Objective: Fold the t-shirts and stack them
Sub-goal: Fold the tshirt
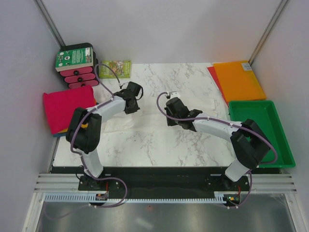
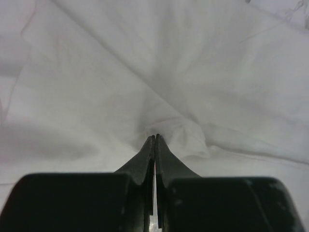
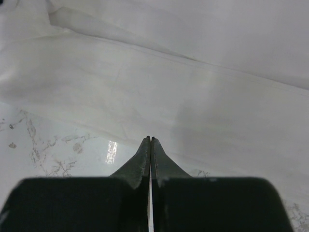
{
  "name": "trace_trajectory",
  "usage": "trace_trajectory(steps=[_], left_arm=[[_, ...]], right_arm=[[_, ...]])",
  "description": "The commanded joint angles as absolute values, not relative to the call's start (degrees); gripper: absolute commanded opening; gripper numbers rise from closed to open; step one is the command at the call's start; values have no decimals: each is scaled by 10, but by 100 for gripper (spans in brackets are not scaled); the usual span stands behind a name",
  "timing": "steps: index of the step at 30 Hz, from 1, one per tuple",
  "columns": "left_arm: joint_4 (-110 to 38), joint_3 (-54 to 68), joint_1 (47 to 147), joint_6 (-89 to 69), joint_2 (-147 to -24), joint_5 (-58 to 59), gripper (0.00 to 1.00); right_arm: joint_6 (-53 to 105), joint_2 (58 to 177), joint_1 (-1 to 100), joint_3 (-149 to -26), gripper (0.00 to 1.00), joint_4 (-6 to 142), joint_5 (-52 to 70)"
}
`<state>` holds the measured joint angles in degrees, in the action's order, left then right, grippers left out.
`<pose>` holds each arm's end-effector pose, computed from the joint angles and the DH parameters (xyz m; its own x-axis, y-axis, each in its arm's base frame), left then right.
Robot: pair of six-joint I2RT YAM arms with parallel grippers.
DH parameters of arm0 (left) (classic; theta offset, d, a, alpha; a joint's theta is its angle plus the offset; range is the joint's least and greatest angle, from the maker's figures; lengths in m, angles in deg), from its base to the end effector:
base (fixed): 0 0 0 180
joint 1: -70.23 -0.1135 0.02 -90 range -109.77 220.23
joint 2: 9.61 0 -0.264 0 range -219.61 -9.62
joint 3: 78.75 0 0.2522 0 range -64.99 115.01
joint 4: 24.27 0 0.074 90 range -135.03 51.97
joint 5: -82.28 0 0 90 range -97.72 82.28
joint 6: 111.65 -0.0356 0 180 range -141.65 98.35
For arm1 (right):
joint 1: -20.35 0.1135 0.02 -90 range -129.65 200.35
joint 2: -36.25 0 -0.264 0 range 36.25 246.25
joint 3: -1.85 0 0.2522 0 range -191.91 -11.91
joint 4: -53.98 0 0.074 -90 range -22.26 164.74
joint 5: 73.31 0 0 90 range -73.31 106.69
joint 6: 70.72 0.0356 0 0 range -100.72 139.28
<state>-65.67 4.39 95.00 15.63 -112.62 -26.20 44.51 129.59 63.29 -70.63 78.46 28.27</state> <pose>0.3393 -0.1441 0.1905 -0.7904 -0.2680 -0.5508 -0.2762 0.9586 -0.0700 0.2593 0.2316 0.2098 -0.7115 -0.0917 -0.6967 -0.2883 0.9422 0.1705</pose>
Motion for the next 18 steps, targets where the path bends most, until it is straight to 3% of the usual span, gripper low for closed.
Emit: trace_trajectory(steps=[1, 15, 18], left_arm=[[-649, 116, 947, 113, -1164, -285, 4], [-662, 280, 932, 73, -1291, -275, 9], [-652, 263, 931, 104, -1249, -286, 14]], right_arm=[[441, 1289, 636, -696, 0, 769, 299], [434, 1314, 637, -696, 0, 767, 298], [433, 1307, 635, -699, 0, 764, 300]])
